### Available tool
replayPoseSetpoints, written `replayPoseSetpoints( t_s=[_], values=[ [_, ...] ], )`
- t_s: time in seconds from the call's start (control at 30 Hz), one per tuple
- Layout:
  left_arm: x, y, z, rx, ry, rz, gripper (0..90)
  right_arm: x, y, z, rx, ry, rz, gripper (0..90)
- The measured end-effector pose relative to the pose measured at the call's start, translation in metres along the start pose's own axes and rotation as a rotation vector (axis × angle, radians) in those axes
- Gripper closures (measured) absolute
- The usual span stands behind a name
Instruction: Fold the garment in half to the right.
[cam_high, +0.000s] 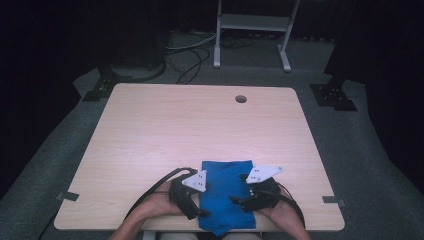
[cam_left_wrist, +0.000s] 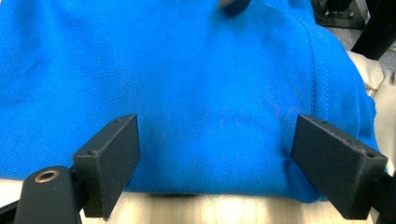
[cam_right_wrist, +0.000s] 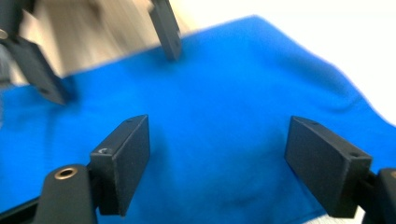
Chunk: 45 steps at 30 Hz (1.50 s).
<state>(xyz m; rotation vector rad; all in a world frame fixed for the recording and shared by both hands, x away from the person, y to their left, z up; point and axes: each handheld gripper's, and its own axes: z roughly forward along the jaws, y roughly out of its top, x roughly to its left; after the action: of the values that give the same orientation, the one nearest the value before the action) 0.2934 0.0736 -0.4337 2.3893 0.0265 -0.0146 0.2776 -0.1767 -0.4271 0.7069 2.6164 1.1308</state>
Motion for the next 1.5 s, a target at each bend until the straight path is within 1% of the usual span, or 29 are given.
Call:
replayPoseSetpoints(
  t_s=[0.03,0.07,0.1,0.13,0.17,0.27,0.37,0.43,0.47,0.53,0.6,0.63,0.73,0.77,0.8,0.87,0.93,1.1,1.2,1.23,1.43,1.5],
  values=[
    [0.000,-0.001,0.000,-0.001,0.003,0.002,15.3,-0.001,-0.002,0.004,0.021,0.004,-0.006,22.8],
    [0.000,-0.002,-0.001,-0.005,0.004,-0.001,15.3,-0.001,-0.005,0.008,0.025,0.008,-0.014,22.8],
    [0.001,-0.002,-0.002,-0.006,0.011,-0.004,15.2,0.000,-0.008,0.009,0.006,0.001,-0.021,22.8],
    [0.001,-0.002,-0.003,-0.007,0.017,-0.007,13.2,-0.001,-0.009,0.009,-0.008,0.003,-0.027,22.9],
    [0.002,-0.002,-0.003,-0.016,0.022,-0.012,12.3,-0.001,-0.010,0.009,-0.008,0.007,-0.025,22.8],
    [0.005,0.002,-0.005,-0.032,0.036,-0.009,12.2,-0.002,-0.008,0.005,-0.005,0.012,-0.026,20.6],
    [0.007,0.009,-0.004,-0.067,0.041,-0.001,11.7,-0.002,-0.010,-0.004,-0.029,0.003,-0.011,19.1],
    [0.010,0.017,0.000,-0.073,0.032,0.001,11.6,-0.002,-0.014,-0.014,-0.044,-0.008,-0.001,18.9],
    [0.010,0.017,0.000,-0.073,0.032,0.001,11.7,-0.002,-0.014,-0.014,-0.044,-0.008,-0.001,18.9],
    [0.013,0.024,0.006,-0.078,0.016,0.011,11.7,-0.004,-0.020,-0.026,-0.053,-0.028,0.017,16.8],
    [0.015,0.031,0.012,-0.082,0.005,0.015,11.6,-0.005,-0.024,-0.035,-0.061,-0.045,0.031,14.6],
    [0.015,0.034,0.016,-0.082,-0.007,0.013,11.7,-0.006,-0.026,-0.039,-0.067,-0.050,0.040,14.0],
    [0.017,0.041,0.026,-0.057,-0.006,0.035,11.7,-0.006,-0.031,-0.050,-0.084,-0.063,0.055,13.1],
    [0.017,0.042,0.028,-0.051,-0.012,0.031,11.7,-0.006,-0.033,-0.054,-0.092,-0.061,0.059,13.1],
    [0.019,0.044,0.033,-0.035,-0.013,0.030,11.6,-0.006,-0.035,-0.059,-0.103,-0.067,0.063,13.1],
    [0.021,0.044,0.037,-0.015,-0.016,0.027,11.3,-0.006,-0.037,-0.065,-0.110,-0.071,0.066,13.1],
    [0.022,0.044,0.039,0.004,-0.012,0.034,11.3,-0.004,-0.039,-0.068,-0.112,-0.072,0.066,13.1],
    [0.027,0.043,0.039,0.015,-0.002,0.028,11.2,0.000,-0.042,-0.073,-0.115,-0.068,0.059,13.1],
    [0.029,0.041,0.039,0.010,-0.007,0.023,11.3,0.001,-0.043,-0.077,-0.121,-0.070,0.062,13.1],
    [0.031,0.039,0.038,0.000,-0.012,0.021,11.3,0.002,-0.044,-0.078,-0.125,-0.071,0.062,13.1],
    [0.035,0.038,0.038,-0.005,-0.010,0.019,11.4,0.003,-0.046,-0.081,-0.134,-0.079,0.068,13.0],
    [0.037,0.037,0.037,-0.001,-0.006,0.018,11.3,0.005,-0.046,-0.085,-0.141,-0.083,0.069,13.0]
  ],
)
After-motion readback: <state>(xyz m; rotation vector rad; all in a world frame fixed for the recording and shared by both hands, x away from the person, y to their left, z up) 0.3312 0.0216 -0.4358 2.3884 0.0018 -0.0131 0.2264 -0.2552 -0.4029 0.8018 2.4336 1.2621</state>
